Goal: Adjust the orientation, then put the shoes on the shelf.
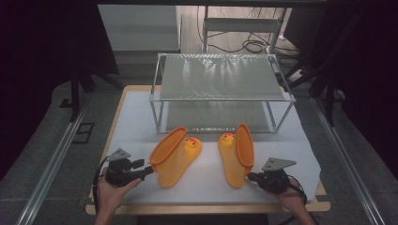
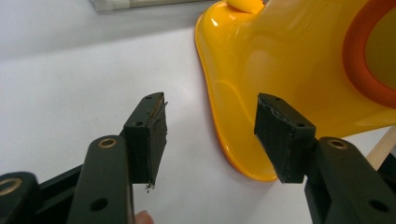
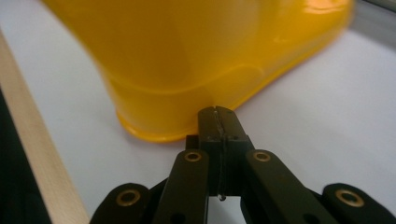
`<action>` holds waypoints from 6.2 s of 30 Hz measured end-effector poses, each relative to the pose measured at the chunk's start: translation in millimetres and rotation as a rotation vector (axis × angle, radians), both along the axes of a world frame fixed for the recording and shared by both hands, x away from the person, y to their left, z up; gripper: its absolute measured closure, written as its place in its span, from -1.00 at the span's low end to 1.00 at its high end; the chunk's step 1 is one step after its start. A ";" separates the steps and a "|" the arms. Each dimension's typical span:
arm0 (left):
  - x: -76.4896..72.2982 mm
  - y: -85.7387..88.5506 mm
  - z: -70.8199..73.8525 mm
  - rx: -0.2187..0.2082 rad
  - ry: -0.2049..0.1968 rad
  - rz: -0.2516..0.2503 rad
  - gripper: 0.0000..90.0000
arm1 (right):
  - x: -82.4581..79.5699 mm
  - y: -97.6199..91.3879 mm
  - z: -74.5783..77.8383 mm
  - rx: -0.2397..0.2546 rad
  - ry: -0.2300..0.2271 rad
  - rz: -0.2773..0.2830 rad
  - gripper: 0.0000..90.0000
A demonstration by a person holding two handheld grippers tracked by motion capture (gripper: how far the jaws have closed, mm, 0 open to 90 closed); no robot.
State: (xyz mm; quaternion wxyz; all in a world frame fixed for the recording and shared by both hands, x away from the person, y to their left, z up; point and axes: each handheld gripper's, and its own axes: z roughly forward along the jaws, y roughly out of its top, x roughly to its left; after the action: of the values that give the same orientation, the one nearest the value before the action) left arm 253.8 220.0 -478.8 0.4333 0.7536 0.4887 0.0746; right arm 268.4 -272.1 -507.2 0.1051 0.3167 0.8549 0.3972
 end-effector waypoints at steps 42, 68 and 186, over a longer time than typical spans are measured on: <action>0.7 0.4 0.6 -0.003 0.011 -0.007 -0.01 | 9.5 -64.6 0.1 0.125 -0.031 -0.319 0.18; 0.7 1.4 3.9 0.006 0.014 -0.010 -0.01 | 10.4 -71.0 0.1 0.133 -0.034 -0.350 0.12; 104.1 -174.0 195.8 0.134 0.254 -0.569 0.07 | 13.0 -78.0 -6.9 0.119 0.000 -0.381 0.10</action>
State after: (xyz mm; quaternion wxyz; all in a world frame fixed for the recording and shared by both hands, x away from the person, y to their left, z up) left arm 357.9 46.0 -283.0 0.3217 0.8902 0.3023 -0.1123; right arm 281.4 -350.2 -514.1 0.1594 0.4786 0.7546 0.4197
